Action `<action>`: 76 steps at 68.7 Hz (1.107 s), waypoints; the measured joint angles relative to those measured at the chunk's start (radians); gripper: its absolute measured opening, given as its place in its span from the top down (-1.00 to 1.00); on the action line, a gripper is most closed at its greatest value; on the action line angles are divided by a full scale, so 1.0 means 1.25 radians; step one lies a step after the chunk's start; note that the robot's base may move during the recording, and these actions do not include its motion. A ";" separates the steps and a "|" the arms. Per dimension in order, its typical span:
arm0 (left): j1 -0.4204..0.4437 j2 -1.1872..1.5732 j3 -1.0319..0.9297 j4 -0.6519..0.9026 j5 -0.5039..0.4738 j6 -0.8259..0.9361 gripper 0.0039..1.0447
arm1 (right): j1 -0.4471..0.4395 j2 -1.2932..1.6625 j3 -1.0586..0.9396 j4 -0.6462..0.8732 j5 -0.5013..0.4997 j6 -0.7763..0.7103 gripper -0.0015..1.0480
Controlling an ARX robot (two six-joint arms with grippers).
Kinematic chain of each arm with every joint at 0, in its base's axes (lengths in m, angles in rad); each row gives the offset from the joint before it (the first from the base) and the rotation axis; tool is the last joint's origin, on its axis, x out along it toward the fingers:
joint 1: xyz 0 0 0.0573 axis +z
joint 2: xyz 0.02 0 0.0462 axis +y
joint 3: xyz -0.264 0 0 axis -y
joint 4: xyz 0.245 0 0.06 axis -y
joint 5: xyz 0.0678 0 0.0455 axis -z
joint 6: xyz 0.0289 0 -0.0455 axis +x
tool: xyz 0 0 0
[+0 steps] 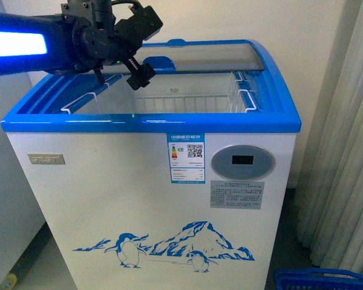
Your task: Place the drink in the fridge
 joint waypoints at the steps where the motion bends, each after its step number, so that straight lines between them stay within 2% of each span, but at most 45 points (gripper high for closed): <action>1: -0.002 0.005 0.009 0.011 -0.017 0.000 -0.85 | 0.000 0.000 0.000 0.000 0.000 0.000 0.24; 3: -0.002 0.011 0.014 0.019 -0.031 -0.023 -0.85 | 0.000 0.000 0.000 0.000 0.000 0.000 0.24; 6: -0.005 0.006 0.017 0.027 -0.077 -0.132 -0.85 | 0.000 0.000 0.000 0.000 0.000 0.000 0.24; 8: -0.010 -0.036 -0.060 0.065 -0.120 -0.208 -0.85 | 0.000 0.000 0.000 0.000 0.000 0.000 0.24; 14: -0.011 -0.156 -0.264 0.149 -0.174 -0.387 -0.85 | 0.000 0.000 0.000 0.000 -0.001 0.000 0.24; 28: 0.017 -0.688 -0.879 0.201 -0.078 -0.738 -0.85 | 0.000 0.000 0.000 0.000 0.005 0.000 0.24; 42: -0.019 -1.051 -1.346 0.197 -0.003 -0.886 -0.85 | 0.000 0.000 0.000 0.000 0.001 0.000 0.24; 46: -0.023 -1.124 -1.519 0.330 -0.075 -0.864 -0.68 | 0.000 0.000 0.000 0.000 0.004 0.000 0.24; 52: 0.011 -1.257 -1.738 0.504 -0.089 -0.822 -0.41 | 0.000 0.000 0.000 0.000 0.004 0.000 0.24; 57: 0.047 -1.402 -1.869 0.520 -0.074 -0.806 -0.20 | -0.004 0.007 0.005 -0.015 -0.009 0.003 0.24; 60: 0.063 -1.486 -1.940 0.523 -0.071 -0.802 -0.07 | -0.038 0.042 0.070 -0.159 -0.095 0.006 0.24; 61: 0.068 -1.518 -1.967 0.523 -0.069 -0.799 0.00 | -0.057 0.067 0.110 -0.248 -0.143 0.001 0.24; 68: 0.077 -1.586 -2.038 0.523 -0.042 -0.793 0.31 | -0.135 0.161 0.254 -0.540 -0.301 -0.060 0.24; 72: 0.084 -1.597 -2.062 0.521 -0.036 -0.790 0.48 | -0.160 0.220 0.284 -0.603 -0.354 -0.108 0.24; 76: 0.091 -1.617 -2.081 0.516 -0.031 -0.790 0.65 | -0.168 0.289 0.313 -0.591 -0.375 -0.161 0.24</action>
